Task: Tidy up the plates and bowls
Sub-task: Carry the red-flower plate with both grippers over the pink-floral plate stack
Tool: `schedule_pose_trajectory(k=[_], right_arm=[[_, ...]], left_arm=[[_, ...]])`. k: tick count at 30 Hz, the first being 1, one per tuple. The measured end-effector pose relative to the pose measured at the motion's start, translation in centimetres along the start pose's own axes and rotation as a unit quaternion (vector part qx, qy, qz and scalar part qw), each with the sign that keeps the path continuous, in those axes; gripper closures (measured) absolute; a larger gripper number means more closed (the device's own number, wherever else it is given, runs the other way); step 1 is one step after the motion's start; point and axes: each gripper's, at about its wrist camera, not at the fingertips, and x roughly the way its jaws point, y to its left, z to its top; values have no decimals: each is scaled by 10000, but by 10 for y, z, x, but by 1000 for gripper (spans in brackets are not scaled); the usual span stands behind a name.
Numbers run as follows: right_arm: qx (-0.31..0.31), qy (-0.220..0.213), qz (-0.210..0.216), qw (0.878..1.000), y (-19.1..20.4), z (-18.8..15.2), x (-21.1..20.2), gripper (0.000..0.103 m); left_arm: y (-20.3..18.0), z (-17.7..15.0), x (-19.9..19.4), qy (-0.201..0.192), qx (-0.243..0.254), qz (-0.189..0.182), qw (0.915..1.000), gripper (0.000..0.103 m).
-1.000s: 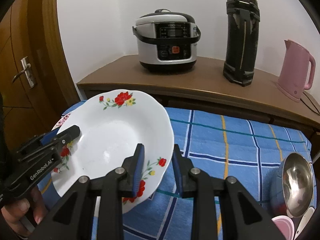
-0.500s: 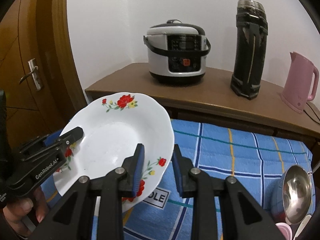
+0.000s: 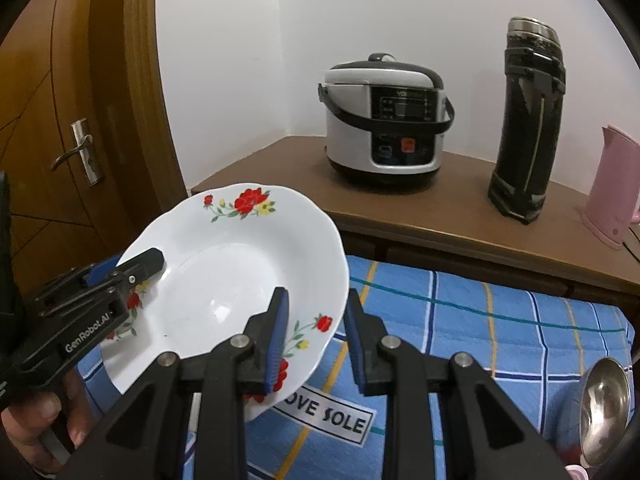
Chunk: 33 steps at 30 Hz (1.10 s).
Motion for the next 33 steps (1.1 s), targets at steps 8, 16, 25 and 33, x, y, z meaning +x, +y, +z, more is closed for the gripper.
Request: schedule_pose_trajectory(k=[8,16,25,33], right_arm=[[-47,16,109,9999,6,2,13,75],[-156,25,206,9997,19,6,26,75],[-271,88,312,9991,33,10,44,75],[-315,84,375,9988,39,8,55,75]], left_arm=[[11,4,1,-38,-58,99,9999,72],[26,6,6,-40,-123,284,9995,72],[43,4,13,8,-241,432,9988,72],[50,2,16,27,-291,519,9982,72]])
